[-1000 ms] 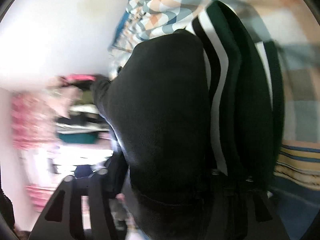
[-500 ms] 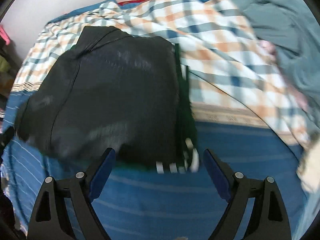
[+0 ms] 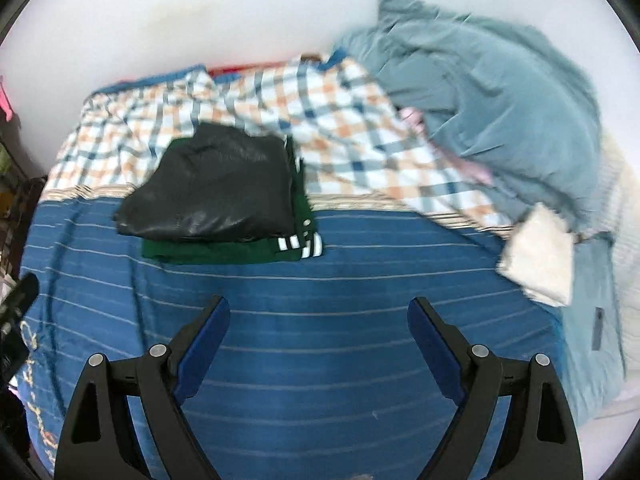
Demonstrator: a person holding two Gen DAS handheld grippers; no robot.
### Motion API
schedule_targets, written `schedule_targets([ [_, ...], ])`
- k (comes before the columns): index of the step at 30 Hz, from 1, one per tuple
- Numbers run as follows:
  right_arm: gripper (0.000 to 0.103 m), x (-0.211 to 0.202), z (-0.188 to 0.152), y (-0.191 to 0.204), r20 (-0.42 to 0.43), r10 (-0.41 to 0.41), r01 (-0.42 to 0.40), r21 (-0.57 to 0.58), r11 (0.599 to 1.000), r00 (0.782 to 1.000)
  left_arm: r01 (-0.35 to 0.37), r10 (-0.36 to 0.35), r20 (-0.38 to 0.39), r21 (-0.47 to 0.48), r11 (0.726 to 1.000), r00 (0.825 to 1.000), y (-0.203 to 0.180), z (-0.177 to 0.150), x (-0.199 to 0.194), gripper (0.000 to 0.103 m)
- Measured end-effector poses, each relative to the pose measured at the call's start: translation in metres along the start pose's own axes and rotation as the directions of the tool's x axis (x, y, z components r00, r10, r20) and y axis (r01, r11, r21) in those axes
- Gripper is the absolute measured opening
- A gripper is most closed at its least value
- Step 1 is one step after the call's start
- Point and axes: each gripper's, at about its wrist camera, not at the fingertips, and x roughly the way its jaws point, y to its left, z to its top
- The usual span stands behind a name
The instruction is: Fold large clothes
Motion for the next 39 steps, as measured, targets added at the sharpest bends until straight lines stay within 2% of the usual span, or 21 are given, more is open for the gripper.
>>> schedule_targets([
  [5,0.092,-0.114,-0.025,-0.025,0.084,-0.026,0.025,0.013,1.000,0.996,0.024,-0.024,0.035,0.023,0.999,0.999,0.001,-0.009,-0.084,0.097],
  [9,0.092,-0.194,-0.044,-0.050,0.128,-0.016,0.011,0.040,0.999,0.992,0.047,-0.047,0.050,0.004,0.999,0.998,0.006,-0.015,-0.145,0.097],
  [12,0.092,-0.245,-0.060,-0.066,0.162,-0.004,-0.003,0.042,0.999,0.987,0.027,-0.028,0.091,0.014,1.000,0.995,0.005,-0.020,-0.187,0.097],
  [15,0.092,-0.289,-0.075,-0.079,0.195,0.014,-0.020,0.032,0.999,0.981,0.029,-0.030,0.126,0.012,1.000,0.992,0.006,-0.027,-0.226,0.097],
  [21,0.092,-0.358,-0.098,-0.102,0.268,0.034,-0.039,0.013,0.999,0.963,0.029,-0.029,0.174,0.000,1.000,0.984,0.007,-0.043,-0.273,0.097],
  [30,0.092,-0.414,-0.126,-0.120,0.320,0.049,-0.052,0.000,0.999,0.946,0.038,-0.035,0.215,-0.009,0.999,0.976,0.004,-0.057,-0.310,0.097],
  [38,0.098,-0.428,-0.128,-0.127,0.343,0.048,-0.046,-0.013,0.999,0.938,0.041,-0.033,0.242,-0.028,0.999,0.970,0.003,-0.064,-0.323,0.097],
  [39,0.098,-0.429,-0.128,-0.128,0.348,0.045,-0.043,-0.012,0.999,0.936,0.041,-0.034,0.246,-0.024,0.999,0.969,0.002,-0.066,-0.326,0.099],
])
